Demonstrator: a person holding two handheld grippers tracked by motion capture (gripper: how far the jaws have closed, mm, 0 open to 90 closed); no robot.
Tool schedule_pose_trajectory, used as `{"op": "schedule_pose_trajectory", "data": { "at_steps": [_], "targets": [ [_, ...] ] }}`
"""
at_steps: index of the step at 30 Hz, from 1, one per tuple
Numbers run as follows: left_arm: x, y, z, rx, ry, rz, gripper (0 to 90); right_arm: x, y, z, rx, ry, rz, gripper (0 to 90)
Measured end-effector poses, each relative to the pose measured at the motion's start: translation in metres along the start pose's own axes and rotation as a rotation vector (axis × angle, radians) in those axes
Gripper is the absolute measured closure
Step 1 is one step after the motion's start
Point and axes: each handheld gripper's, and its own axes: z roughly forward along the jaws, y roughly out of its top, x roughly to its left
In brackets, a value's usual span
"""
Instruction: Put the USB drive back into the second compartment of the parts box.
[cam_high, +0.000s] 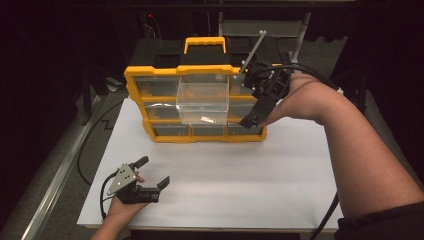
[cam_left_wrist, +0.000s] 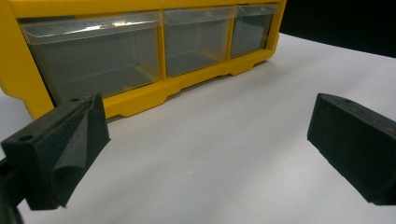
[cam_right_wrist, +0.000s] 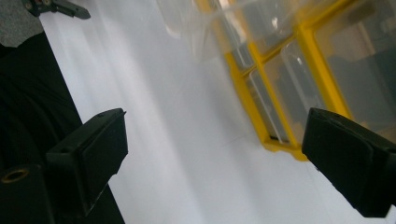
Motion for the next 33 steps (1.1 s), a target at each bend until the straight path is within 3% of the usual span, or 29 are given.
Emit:
{"op": "schedule_pose_trajectory", "data": {
  "at_steps": [7, 21, 33],
  "targets": [
    [0.000, 0.000, 0.000, 0.003, -0.003, 0.001, 0.5, 0.001, -0.025, 0.010, 0.003, -0.011, 0.027, 0.7],
    [0.000, 0.000, -0.001, -0.007, -0.005, -0.008, 0.4, 0.001, -0.069, 0.020, 0.011, -0.062, 0.086, 0.5],
    [0.000, 0.001, -0.001, -0.009, -0.004, -0.009, 0.4, 0.003, -0.099, 0.028, 0.030, -0.084, 0.106, 0.5]
  ]
}}
